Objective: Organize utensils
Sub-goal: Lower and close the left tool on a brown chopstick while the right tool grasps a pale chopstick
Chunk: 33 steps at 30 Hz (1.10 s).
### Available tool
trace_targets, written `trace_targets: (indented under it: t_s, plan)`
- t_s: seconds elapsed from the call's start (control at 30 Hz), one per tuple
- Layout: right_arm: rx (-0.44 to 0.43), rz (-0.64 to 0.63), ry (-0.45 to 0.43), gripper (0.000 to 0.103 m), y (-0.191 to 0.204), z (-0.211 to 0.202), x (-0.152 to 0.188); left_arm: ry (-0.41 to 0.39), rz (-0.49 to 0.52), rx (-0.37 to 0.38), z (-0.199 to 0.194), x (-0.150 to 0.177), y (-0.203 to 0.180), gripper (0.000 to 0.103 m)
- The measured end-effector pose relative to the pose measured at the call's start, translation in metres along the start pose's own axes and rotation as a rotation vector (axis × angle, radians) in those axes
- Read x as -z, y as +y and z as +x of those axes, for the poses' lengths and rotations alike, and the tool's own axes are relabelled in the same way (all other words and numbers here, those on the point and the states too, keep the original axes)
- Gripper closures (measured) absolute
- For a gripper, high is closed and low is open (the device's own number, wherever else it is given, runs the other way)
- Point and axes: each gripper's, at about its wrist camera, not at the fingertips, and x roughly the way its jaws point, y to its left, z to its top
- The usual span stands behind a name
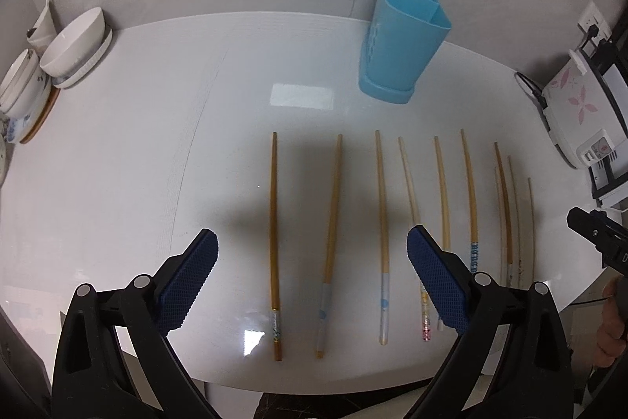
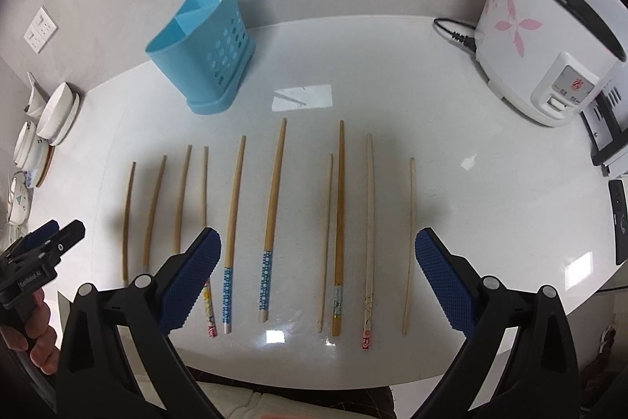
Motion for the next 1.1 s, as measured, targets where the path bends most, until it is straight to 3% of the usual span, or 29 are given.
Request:
trace_targets:
  t_s: [0.23,0.4,0.67,1.1]
  plan:
    - [0.041,0.026,0.119,0.034,-0.016,0.051,-0.001,0.09,-0.044,-0.039,0.045,0.004,0.029,0.012]
    - [0.077,0.046,0.192,0.041,-0.029,0.076,0.003,0.155,-0.066,-0.058,0.072,0.014,0.043,0.016]
    - [0.088,0.062,0.273,0.064,-0.039,0.104,0.006,0.201,-0.081,-0.067,0.095,0.02,0.052,0.021]
    - [0.095,0.044,0.333,0.076,-0.041,0.134,-0.006,0.26,-0.041,-0.081,0.123,0.025,0.046,0.037]
